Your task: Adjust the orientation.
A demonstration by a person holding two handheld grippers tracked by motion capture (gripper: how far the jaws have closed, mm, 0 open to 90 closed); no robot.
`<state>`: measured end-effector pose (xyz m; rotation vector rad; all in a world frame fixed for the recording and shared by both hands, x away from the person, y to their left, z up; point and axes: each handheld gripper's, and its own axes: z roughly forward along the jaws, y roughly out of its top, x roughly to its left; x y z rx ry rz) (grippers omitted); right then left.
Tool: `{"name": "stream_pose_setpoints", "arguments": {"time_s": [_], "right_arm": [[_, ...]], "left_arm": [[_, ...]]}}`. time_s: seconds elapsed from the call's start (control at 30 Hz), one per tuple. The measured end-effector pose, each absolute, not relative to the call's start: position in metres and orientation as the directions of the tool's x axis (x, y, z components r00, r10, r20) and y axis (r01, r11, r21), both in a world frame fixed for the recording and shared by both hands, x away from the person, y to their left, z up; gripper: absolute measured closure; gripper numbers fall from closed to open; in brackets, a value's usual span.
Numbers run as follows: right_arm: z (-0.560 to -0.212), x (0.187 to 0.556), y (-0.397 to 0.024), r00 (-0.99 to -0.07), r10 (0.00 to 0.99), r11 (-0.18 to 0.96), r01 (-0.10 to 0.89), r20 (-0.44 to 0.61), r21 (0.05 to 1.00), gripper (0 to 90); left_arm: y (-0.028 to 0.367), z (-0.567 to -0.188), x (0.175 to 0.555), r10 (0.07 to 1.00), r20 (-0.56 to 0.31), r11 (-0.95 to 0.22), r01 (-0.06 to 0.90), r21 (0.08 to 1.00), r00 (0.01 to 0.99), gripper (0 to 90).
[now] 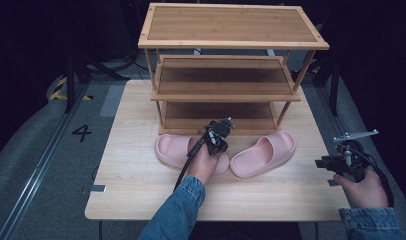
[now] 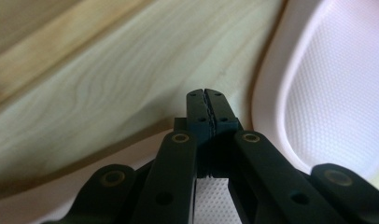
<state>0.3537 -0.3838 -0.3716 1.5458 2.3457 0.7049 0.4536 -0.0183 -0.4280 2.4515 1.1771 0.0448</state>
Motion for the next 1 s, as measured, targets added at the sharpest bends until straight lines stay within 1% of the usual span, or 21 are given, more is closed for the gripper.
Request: {"name": "stream_pose_setpoints", "arguments": {"time_s": [0.1, 0.2, 0.37, 0.5, 0.6, 0.73, 1.0], "right_arm": [[-0.371, 0.354, -0.383, -0.411, 0.91, 0.323, 0.793, 0.062, 0.517, 64.7], [-0.372, 0.355, -0.382, -0.411, 0.91, 0.322, 0.794, 0.064, 0.516, 64.5], [-0.374, 0.36, -0.376, -0.427, 0.902, 0.339, 0.793, 0.064, 0.507, 64.5], [-0.375, 0.365, -0.371, -0.437, 0.897, 0.349, 0.79, 0.065, 0.505, 64.5], [-0.375, 0.368, -0.367, -0.451, 0.891, 0.363, 0.786, 0.061, 0.501, 64.6], [-0.375, 0.369, -0.366, -0.455, 0.888, 0.365, 0.783, 0.062, 0.504, 64.6], [-0.376, 0.371, -0.364, -0.461, 0.885, 0.369, 0.78, 0.065, 0.504, 64.6]], "left_arm": [[-0.016, -0.427, 0.444, 0.722, -0.142, -0.598, 0.714, 0.363, 0.677, 89.4], [-0.014, -0.427, 0.433, 0.705, -0.11, -0.633, 0.691, 0.348, 0.701, 89.4], [-0.003, -0.427, 0.415, 0.695, -0.099, -0.651, 0.682, 0.333, 0.712, 89.4], [0.01, -0.43, 0.403, 0.704, -0.104, -0.637, 0.69, 0.344, 0.703, 89.4], [0.017, -0.433, 0.396, 0.708, -0.105, -0.642, 0.699, 0.315, 0.698, 89.4], [0.032, -0.434, 0.386, 0.711, -0.133, -0.631, 0.71, 0.312, 0.691, 89.4], [0.054, -0.434, 0.368, 0.732, -0.133, -0.612, 0.731, 0.303, 0.668, 89.4]]}}
